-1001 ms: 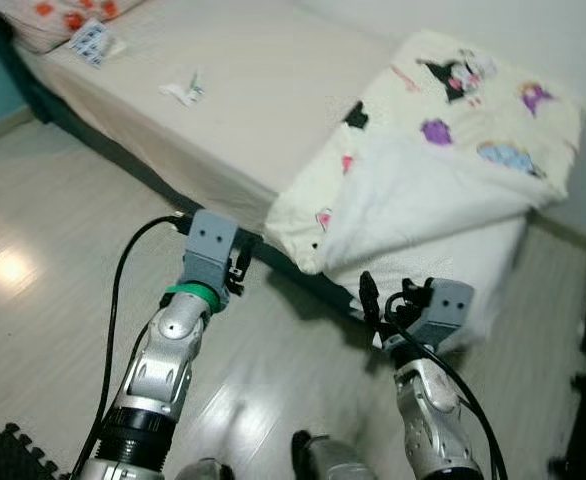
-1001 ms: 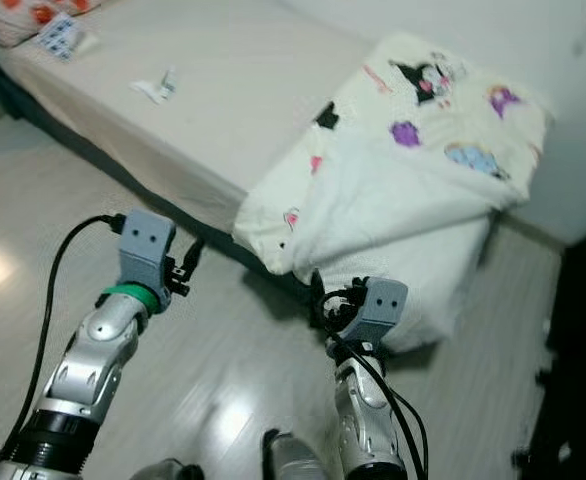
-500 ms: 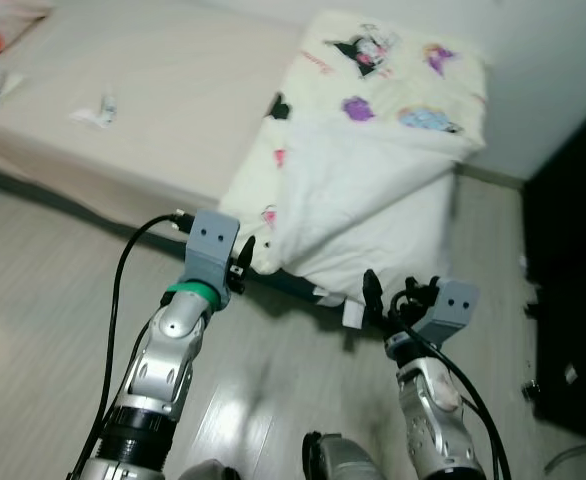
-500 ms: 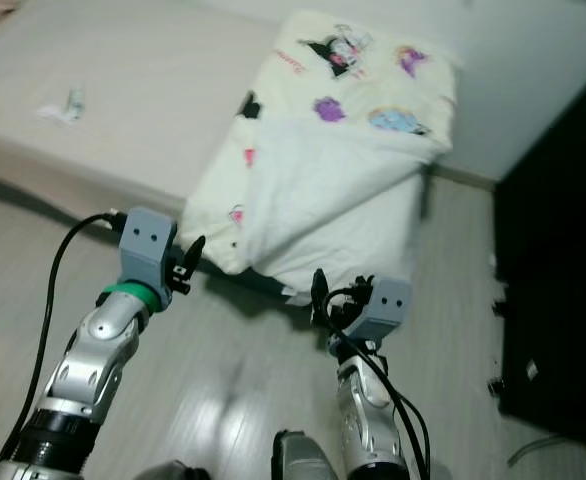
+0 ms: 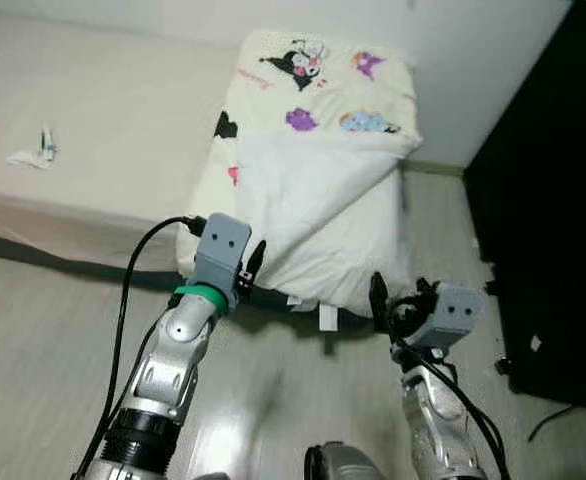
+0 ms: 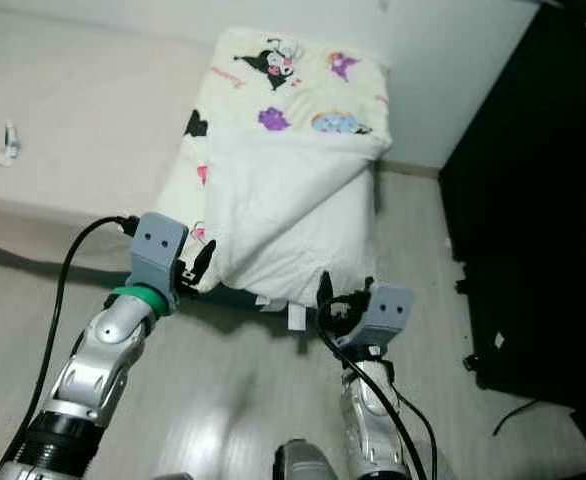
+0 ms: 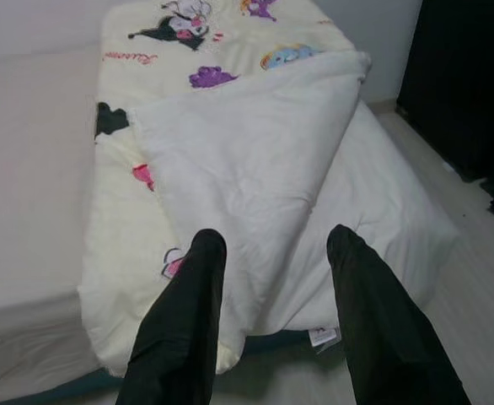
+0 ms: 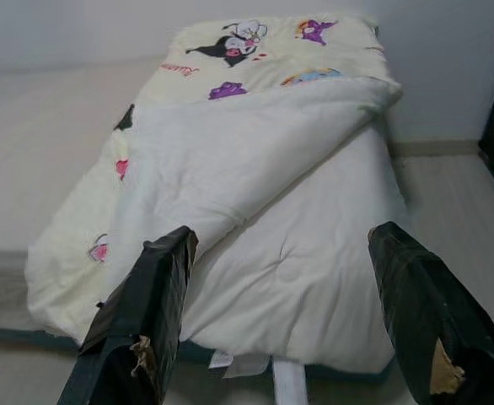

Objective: Clean up the room

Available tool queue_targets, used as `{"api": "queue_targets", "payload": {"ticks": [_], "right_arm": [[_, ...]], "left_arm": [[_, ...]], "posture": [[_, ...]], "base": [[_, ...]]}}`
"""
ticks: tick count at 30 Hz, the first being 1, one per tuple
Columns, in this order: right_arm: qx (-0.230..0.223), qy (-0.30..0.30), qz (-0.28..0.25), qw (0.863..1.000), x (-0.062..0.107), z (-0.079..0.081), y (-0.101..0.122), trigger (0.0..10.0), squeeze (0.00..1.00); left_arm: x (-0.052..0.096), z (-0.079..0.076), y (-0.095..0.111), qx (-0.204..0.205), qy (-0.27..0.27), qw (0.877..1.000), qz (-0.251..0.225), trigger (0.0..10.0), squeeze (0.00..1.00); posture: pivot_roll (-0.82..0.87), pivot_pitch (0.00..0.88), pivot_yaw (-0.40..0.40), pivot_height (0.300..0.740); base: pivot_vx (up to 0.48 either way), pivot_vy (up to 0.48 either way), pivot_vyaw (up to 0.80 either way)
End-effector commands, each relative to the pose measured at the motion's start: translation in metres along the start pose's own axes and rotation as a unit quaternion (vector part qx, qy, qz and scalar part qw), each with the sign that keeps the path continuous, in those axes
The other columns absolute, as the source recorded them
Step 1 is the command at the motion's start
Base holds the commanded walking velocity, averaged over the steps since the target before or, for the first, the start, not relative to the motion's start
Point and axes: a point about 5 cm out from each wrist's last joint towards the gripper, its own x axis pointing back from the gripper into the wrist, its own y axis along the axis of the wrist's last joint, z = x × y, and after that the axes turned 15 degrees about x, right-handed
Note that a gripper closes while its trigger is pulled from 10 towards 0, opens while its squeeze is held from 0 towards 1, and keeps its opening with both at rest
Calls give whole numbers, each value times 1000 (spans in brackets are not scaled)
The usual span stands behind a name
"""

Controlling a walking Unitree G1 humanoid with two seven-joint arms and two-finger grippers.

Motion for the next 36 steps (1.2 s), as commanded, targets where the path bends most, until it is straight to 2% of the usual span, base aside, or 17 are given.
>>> {"api": "queue_targets", "payload": {"ticks": [1,20,24,30,36], "right_arm": [[3,1,-14,1000,-2,1,5,10000,0],[-7,-9,1,1000,0,-1,0,10000,0],[-9,-11,4,1000,-1,-1,-1,10000,0],[-4,-17,13,1000,-1,-3,-4,10000,0],[7,-12,16,1000,-2,-2,-5,10000,0]], "left_arm": [[3,3,-4,-2,3,1000,5,10000,0],[2,2,-5,-3,-2,1000,4,10000,0],[2,1,-5,10,-12,1000,9,10000,0],[5,0,-9,4,-18,1000,16,10000,0],[4,1,-10,2,-16,1000,17,10000,0]], "posture": [[47,71,35,736],[50,72,36,736],[50,70,36,736],[49,66,35,736],[50,61,32,706]], "base": [[472,0,0],[403,0,0],[0,0,0],[0,0,0],[0,0,0]]}}
